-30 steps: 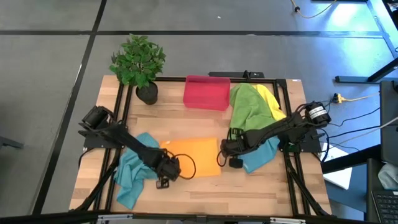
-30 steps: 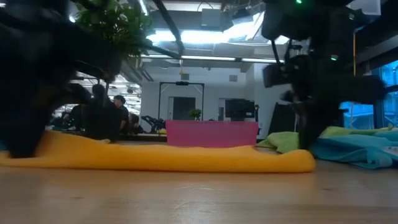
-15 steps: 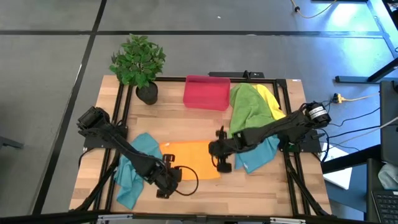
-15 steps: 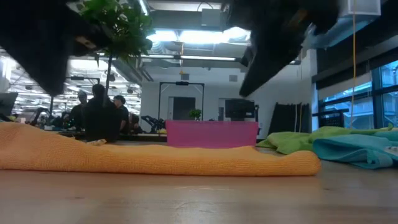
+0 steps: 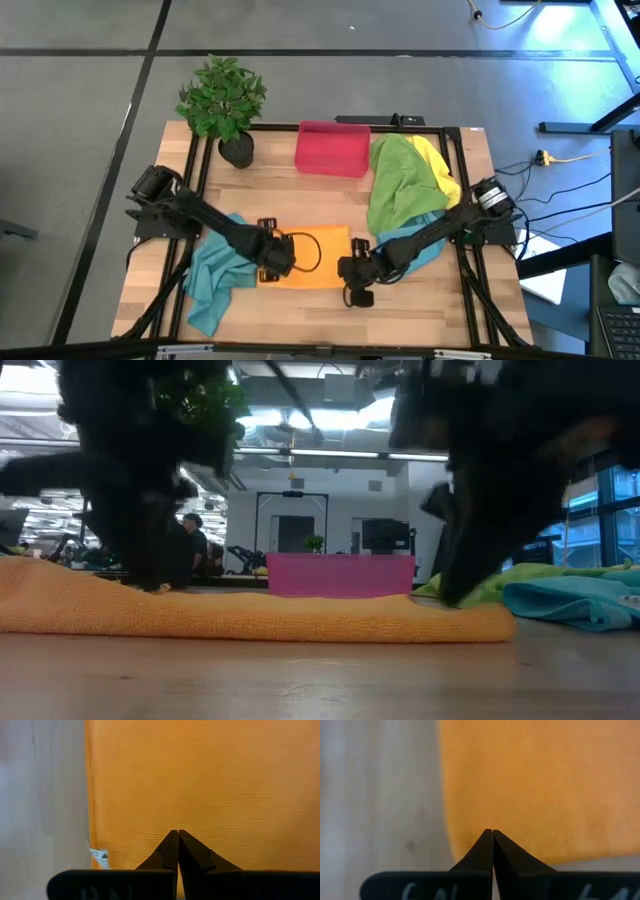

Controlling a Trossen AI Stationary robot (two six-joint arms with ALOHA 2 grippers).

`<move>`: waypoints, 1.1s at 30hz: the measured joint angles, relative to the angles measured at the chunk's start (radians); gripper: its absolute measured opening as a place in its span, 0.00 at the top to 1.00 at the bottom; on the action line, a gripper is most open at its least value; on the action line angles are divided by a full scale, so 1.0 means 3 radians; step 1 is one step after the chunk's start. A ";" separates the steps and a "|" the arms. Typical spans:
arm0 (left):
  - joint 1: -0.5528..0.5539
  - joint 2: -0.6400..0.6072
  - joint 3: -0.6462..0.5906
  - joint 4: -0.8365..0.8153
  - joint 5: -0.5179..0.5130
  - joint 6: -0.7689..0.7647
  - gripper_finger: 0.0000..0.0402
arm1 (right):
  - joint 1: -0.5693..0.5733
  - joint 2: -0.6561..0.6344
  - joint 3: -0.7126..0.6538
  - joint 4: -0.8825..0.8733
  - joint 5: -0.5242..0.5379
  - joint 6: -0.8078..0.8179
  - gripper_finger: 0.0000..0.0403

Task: Roll microfiber towels into tight, uniform cylinder then place into a basket
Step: Fold the orange towel

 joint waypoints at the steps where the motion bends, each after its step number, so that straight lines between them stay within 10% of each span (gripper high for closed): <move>1: 0.0032 0.0000 -0.0035 0.0022 0.0014 -0.0024 0.99 | 0.0000 0.0044 0.0000 -0.0032 0.0002 0.0056 0.99; 23: -0.0266 0.0001 -0.0099 0.1160 0.0442 -0.0077 1.00 | -0.0842 0.0103 -0.0006 -0.1297 0.1042 -0.0783 0.99; 33: -0.0281 0.0000 -0.0099 0.1127 0.0249 0.0160 1.00 | -0.0942 -0.0119 0.0131 -0.1758 0.0979 -0.0880 0.99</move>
